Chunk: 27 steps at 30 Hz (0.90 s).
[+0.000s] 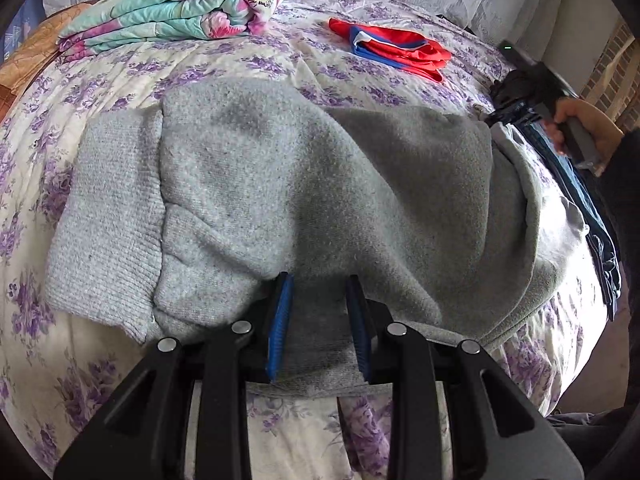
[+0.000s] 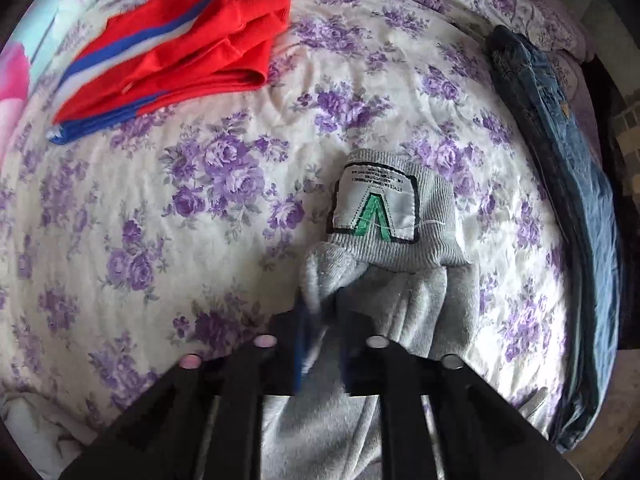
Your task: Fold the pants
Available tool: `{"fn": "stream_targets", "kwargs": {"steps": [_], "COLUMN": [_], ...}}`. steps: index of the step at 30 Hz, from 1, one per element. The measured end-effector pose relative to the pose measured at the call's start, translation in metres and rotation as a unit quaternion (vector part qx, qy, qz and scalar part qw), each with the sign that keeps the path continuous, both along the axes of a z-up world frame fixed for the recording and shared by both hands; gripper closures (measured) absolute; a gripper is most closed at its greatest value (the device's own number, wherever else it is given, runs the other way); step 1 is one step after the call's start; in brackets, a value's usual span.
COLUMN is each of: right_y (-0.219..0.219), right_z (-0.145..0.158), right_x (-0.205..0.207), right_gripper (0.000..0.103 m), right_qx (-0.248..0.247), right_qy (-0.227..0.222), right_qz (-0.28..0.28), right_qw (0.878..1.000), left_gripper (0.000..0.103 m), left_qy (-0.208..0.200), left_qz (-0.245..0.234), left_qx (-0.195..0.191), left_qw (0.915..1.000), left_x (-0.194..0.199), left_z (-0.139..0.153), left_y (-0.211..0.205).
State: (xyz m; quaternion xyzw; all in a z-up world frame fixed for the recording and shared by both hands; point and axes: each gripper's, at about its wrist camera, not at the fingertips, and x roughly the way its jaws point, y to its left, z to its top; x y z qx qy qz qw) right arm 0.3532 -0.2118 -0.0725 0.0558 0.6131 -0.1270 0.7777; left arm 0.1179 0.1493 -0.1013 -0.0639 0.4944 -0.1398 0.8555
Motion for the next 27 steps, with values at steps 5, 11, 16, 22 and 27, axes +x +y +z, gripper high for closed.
{"fn": "stream_targets", "kwargs": {"steps": [5,11,16,22,27], "right_y": [-0.051,-0.121,-0.161,-0.168,-0.148], "right_z": [0.087,0.115,-0.008,-0.034,-0.009], "right_x": [-0.083,-0.214,-0.269,-0.287,-0.301], "right_gripper": [0.097,0.097,0.096,0.076,0.063], "right_qx": [0.076,0.135,0.162,0.189,0.124], "right_qy": [-0.139,-0.236,-0.159,-0.204,-0.196], "right_qz": [-0.001,-0.028,-0.093,-0.078,-0.051], "right_qw": [0.987,0.962,0.969,0.957,0.971], "left_gripper": [0.076,0.076,0.078,0.095,0.095], "left_qy": [0.022,0.029,0.051,0.079,0.044], "left_qz": [-0.010,-0.052,-0.070,-0.037,-0.024], "left_qx": [-0.030,-0.031,-0.062,-0.075,-0.013], "left_qw": [0.9993,0.9978,0.9943,0.9933,0.9986], "left_x": [0.006,0.007,0.007,0.006,-0.013], "left_z": [0.001,0.004,0.003,0.000,0.015], "left_y": [0.009,0.011,0.024,0.035,0.022]}}
